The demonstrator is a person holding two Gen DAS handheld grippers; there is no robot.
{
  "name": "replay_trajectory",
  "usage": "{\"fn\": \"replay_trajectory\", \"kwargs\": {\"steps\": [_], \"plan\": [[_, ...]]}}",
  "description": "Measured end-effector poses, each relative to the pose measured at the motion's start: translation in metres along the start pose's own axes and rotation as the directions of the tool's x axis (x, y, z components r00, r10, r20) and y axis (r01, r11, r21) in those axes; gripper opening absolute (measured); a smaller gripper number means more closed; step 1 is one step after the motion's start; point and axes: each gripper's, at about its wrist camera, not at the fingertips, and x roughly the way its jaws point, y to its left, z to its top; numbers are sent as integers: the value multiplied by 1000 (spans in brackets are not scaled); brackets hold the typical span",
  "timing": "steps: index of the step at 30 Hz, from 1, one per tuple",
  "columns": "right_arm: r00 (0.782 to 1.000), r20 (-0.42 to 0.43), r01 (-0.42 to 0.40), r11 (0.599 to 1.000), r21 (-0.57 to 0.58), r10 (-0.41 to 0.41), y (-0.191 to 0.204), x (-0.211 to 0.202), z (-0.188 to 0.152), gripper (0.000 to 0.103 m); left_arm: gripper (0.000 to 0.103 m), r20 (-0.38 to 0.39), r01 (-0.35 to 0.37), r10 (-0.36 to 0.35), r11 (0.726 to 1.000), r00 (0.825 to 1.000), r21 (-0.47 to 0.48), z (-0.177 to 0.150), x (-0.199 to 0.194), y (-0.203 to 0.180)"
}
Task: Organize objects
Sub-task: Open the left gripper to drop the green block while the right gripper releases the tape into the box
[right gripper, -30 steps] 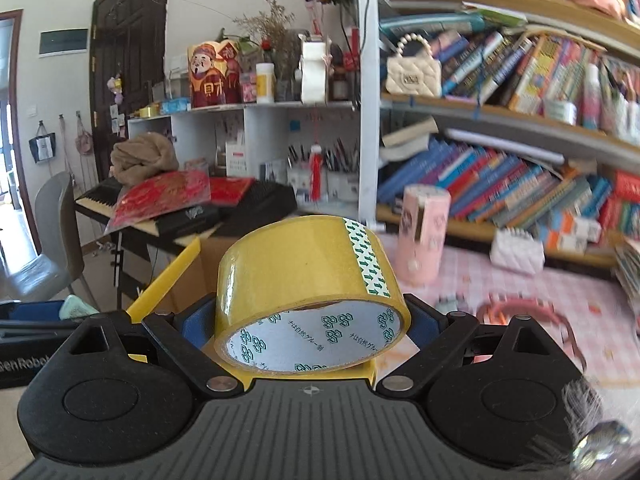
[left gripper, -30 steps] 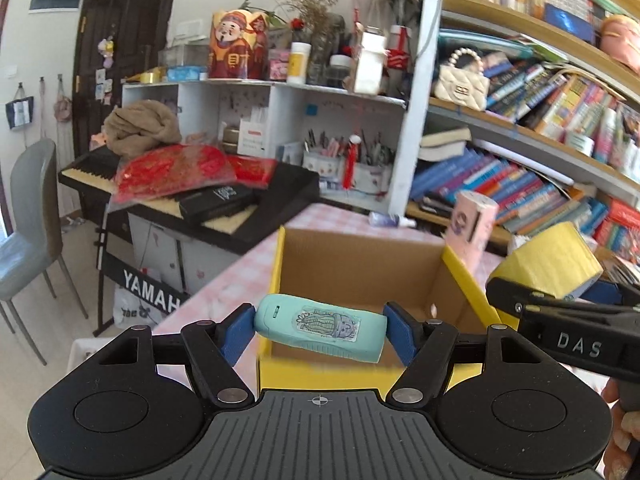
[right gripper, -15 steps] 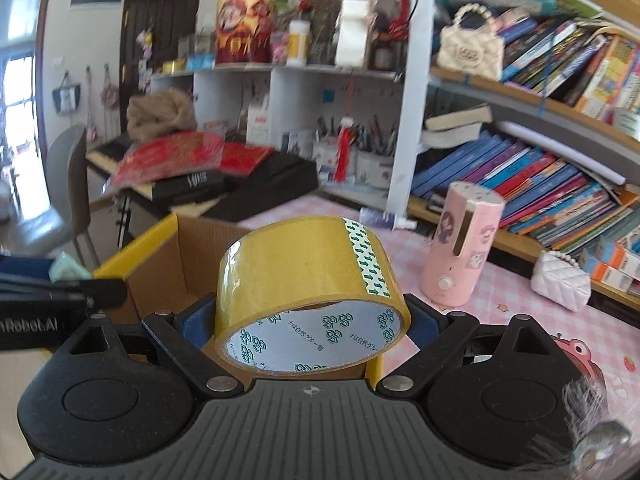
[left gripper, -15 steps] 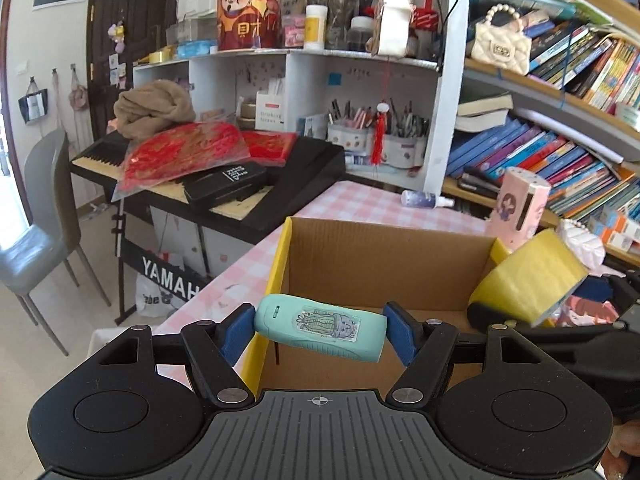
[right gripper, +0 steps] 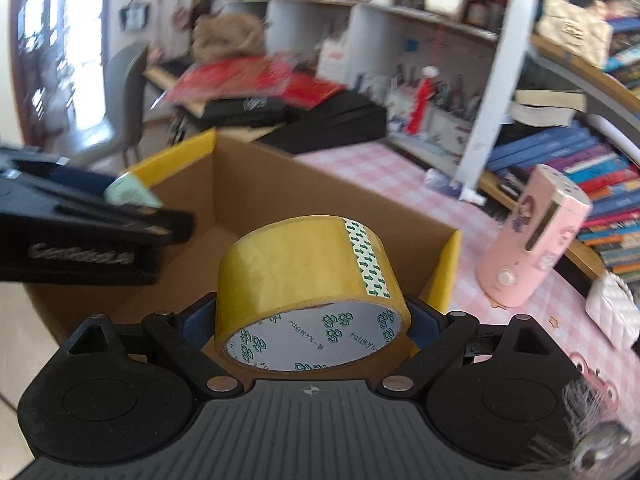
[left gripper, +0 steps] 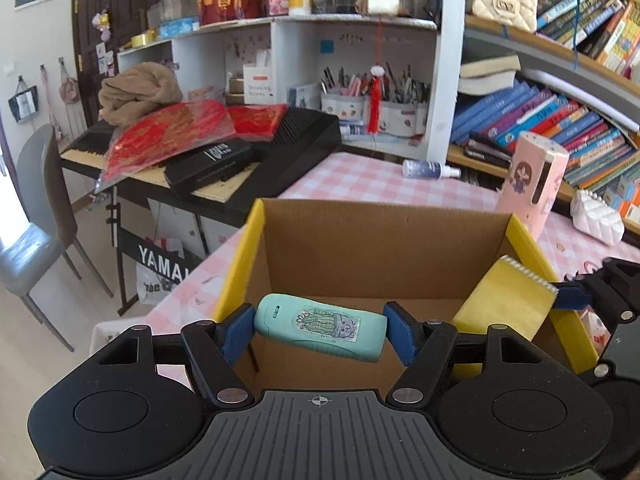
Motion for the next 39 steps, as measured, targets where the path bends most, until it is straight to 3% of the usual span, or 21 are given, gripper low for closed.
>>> {"fn": "replay_trajectory", "kwargs": {"steps": [8, 16, 39], "plan": [[998, -57, -11, 994, -108, 5, 1, 7, -2, 94, 70, -42, 5, -4, 1000, 999, 24, -3, 14, -13], [994, -104, -43, 985, -166, 26, 2, 14, -1, 94, 71, -81, -14, 22, 994, 996, 106, -1, 20, -25], [993, -113, -50, 983, -175, 30, 3, 15, 2, 94, 71, -119, -31, 43, 995, 992, 96, -9, 21, -28]]}}
